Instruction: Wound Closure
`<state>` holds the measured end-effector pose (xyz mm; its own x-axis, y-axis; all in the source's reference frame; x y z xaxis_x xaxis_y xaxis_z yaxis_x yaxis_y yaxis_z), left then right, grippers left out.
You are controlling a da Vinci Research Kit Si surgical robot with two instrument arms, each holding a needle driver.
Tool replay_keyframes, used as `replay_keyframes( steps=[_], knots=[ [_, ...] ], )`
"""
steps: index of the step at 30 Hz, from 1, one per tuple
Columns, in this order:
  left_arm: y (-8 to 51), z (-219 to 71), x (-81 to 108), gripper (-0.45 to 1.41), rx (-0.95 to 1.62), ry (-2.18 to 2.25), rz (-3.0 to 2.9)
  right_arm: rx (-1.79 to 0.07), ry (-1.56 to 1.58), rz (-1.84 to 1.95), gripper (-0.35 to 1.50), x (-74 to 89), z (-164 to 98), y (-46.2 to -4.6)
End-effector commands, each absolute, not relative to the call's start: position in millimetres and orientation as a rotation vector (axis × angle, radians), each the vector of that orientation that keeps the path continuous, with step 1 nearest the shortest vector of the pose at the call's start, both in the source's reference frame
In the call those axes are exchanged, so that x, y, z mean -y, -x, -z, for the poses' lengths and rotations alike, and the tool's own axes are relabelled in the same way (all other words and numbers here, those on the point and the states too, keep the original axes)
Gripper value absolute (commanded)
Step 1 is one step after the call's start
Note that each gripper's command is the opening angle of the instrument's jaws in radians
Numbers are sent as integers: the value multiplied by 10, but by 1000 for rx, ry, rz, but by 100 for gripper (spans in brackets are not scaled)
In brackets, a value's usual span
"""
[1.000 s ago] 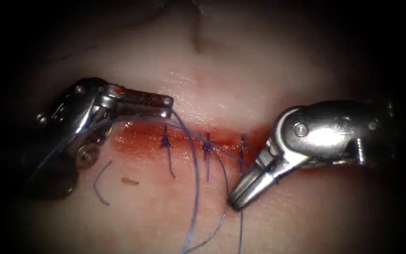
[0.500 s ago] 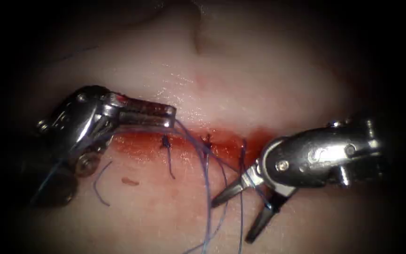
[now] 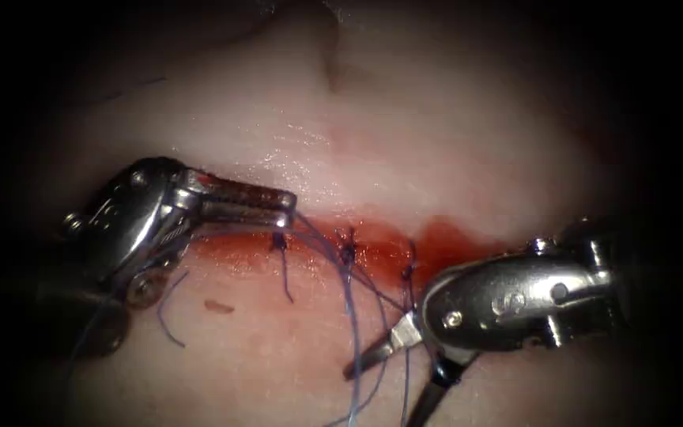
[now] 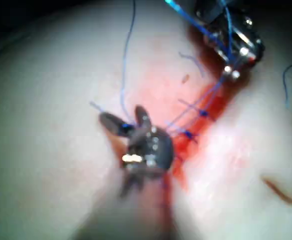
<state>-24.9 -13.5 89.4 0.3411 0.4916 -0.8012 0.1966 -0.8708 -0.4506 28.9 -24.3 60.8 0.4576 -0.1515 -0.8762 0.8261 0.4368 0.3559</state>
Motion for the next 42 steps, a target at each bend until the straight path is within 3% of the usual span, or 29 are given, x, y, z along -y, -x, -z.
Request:
replay_keyframes(
  steps=[1,13,20,21,22,24,42],
  knots=[
    [254,-900,143,-45,620,2334,-1538,-890,-913,718,73,248,-611,-291],
    [255,-903,146,-45,630,2333,-1541,-941,-867,674,61,237,-601,-281],
    [255,-903,146,-45,641,2329,-1542,-971,-883,669,34,238,-588,-278],
    [255,-903,146,-45,642,2329,-1542,-974,-896,676,17,240,-587,-278],
    [255,-903,146,-45,642,2329,-1542,-974,-896,676,17,240,-587,-278],
    [255,-903,146,-45,645,2332,-1541,-973,-908,686,0,244,-584,-278],
    [253,-903,148,-45,642,2327,-1542,-979,-901,693,12,263,-591,-292]
  ],
)
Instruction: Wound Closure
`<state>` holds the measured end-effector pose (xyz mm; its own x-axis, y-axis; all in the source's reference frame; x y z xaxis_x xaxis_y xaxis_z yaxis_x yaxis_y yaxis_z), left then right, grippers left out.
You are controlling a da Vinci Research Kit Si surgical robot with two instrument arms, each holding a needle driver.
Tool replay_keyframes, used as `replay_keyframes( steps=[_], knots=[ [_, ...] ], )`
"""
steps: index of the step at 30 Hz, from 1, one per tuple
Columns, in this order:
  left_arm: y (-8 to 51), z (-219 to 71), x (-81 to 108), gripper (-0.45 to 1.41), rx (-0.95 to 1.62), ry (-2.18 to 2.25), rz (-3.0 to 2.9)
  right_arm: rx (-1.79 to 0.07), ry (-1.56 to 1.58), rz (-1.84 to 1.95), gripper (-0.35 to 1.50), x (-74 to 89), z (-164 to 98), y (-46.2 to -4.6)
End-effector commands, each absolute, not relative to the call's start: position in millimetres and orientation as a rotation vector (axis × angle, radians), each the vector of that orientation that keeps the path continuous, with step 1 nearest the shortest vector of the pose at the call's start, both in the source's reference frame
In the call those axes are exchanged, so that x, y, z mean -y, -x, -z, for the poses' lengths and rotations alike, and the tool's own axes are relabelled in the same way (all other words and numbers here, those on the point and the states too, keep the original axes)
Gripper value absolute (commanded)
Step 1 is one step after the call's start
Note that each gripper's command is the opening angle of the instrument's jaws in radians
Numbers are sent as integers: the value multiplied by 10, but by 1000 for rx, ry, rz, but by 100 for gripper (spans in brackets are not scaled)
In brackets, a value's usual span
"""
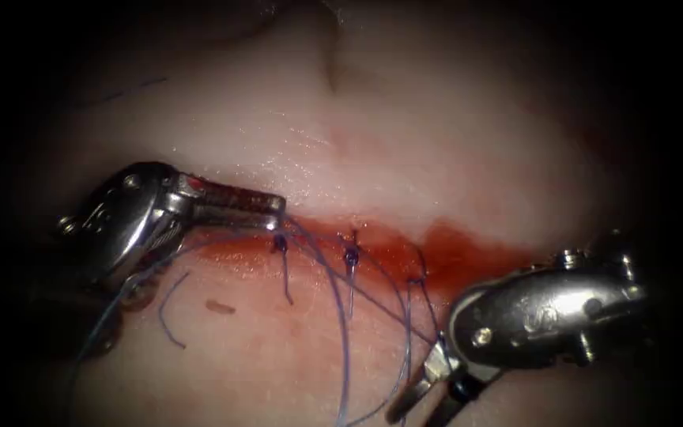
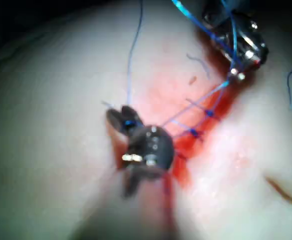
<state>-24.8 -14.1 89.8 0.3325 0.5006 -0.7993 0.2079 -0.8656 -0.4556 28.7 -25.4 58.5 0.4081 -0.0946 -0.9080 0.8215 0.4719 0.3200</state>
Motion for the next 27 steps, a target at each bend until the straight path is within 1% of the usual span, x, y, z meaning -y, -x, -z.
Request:
replay_keyframes(
  steps=[1,5,9,14,15,16,17,18,19,22,27],
  knots=[
    [253,-903,149,-45,639,2325,-1543,-968,-895,700,12,267,-595,-293],
    [253,-901,149,-45,640,2325,-1541,-933,-894,720,16,272,-604,-295],
    [253,-900,150,-45,641,2325,-1540,-863,-884,750,29,270,-614,-296],
    [253,-899,150,-45,642,2324,-1540,-822,-879,769,29,270,-617,-293],
    [253,-899,150,-45,642,2324,-1540,-815,-879,774,19,271,-619,-293],
    [253,-899,150,-45,642,2324,-1540,-813,-888,780,0,271,-619,-293],
    [253,-899,150,-45,642,2324,-1540,-801,-893,789,-23,272,-620,-293],
    [253,-899,150,-45,642,2324,-1540,-801,-893,789,-23,272,-620,-293],
    [253,-899,150,-45,642,2324,-1540,-770,-893,810,-35,272,-621,-294],
    [253,-899,150,-45,642,2325,-1540,-711,-875,837,-35,266,-625,-295],
    [252,-898,151,-45,644,2325,-1539,-738,-838,808,-35,247,-623,-289]
  ],
)
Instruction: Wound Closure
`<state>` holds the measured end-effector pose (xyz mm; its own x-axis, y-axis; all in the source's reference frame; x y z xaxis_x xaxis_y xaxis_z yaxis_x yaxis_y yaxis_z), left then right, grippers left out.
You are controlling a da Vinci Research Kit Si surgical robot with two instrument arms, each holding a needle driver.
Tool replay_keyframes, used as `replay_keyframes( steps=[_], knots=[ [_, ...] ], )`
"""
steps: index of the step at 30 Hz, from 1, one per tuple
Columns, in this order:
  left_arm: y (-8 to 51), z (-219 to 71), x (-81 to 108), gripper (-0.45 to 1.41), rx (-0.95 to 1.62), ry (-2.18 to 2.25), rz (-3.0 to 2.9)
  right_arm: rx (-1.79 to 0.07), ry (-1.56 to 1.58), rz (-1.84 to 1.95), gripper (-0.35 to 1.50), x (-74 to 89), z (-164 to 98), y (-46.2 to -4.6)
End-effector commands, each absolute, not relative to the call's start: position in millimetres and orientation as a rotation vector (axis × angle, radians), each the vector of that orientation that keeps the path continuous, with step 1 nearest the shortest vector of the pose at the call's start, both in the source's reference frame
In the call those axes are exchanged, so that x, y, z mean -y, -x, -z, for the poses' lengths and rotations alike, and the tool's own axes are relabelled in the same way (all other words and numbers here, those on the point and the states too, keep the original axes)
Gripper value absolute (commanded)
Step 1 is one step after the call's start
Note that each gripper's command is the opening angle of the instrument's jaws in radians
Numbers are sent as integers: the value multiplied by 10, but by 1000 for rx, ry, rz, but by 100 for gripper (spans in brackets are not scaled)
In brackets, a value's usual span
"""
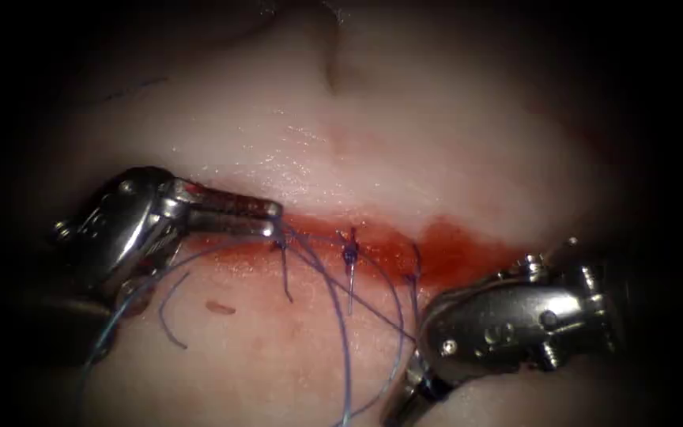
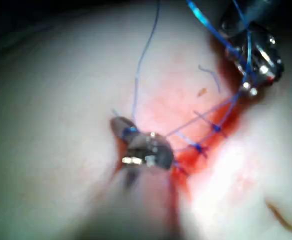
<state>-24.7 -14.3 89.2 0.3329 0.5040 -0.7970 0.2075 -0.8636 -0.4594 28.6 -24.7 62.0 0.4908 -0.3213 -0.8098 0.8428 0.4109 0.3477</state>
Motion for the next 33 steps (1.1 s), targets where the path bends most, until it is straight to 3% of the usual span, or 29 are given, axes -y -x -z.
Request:
replay_keyframes(
  steps=[1,8,33],
  knots=[
    [252,-897,152,-45,645,2325,-1539,-766,-831,790,-35,240,-620,-287],
    [255,-890,165,-45,645,2322,-1543,-952,-757,598,-35,170,-599,-266],
    [306,-845,323,-45,798,2231,-1739,-1073,-648,240,-35,114,-609,-270]
  ],
)
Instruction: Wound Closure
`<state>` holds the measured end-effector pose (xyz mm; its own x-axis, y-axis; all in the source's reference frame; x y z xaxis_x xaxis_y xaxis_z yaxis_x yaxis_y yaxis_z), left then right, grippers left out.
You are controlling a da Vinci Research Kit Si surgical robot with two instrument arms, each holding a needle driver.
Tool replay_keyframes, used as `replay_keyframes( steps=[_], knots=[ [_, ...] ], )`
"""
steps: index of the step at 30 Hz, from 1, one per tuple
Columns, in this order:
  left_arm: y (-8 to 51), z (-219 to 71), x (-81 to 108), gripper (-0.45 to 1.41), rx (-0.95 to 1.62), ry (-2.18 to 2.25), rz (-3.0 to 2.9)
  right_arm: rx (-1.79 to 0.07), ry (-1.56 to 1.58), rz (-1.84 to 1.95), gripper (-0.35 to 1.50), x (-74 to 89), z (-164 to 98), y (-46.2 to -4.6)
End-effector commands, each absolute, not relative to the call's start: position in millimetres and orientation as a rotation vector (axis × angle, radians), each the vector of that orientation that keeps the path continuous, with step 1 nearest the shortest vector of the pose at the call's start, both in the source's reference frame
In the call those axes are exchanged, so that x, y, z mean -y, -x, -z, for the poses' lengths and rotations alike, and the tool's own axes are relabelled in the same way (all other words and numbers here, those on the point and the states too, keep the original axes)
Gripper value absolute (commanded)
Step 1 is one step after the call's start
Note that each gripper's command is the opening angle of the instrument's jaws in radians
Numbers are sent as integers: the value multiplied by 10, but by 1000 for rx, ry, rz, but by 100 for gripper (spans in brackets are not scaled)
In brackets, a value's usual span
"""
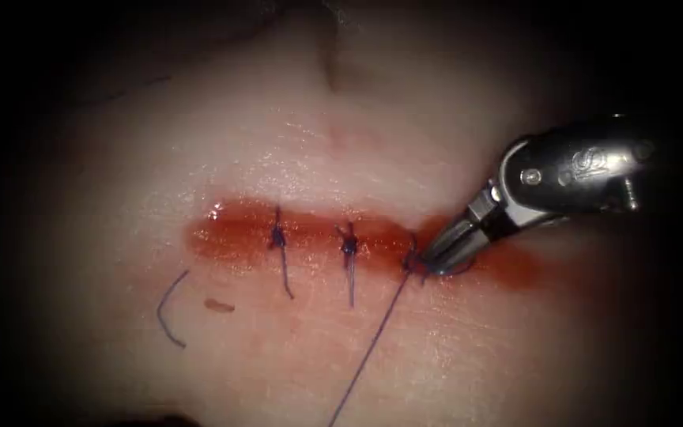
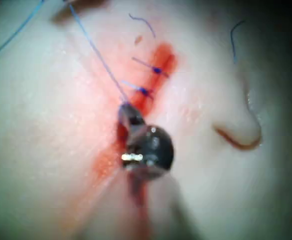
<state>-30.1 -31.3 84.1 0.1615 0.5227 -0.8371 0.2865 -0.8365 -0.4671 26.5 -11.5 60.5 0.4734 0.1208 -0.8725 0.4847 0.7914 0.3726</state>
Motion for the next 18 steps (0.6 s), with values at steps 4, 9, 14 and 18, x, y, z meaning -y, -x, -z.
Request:
replay_keyframes(
  steps=[4,9,14,18],
  knots=[
    [314,-850,336,-45,810,2219,-1758,-1074,-631,196,-35,90,-612,-273],
    [319,-856,347,-45,836,2210,-1767,-1087,-569,127,-35,64,-626,-270],
    [318,-854,349,-45,834,2200,-1763,-1097,-519,59,-35,50,-633,-268],
    [317,-841,361,-45,819,2191,-1763,-1095,-475,11,-35,50,-639,-273]
  ],
)
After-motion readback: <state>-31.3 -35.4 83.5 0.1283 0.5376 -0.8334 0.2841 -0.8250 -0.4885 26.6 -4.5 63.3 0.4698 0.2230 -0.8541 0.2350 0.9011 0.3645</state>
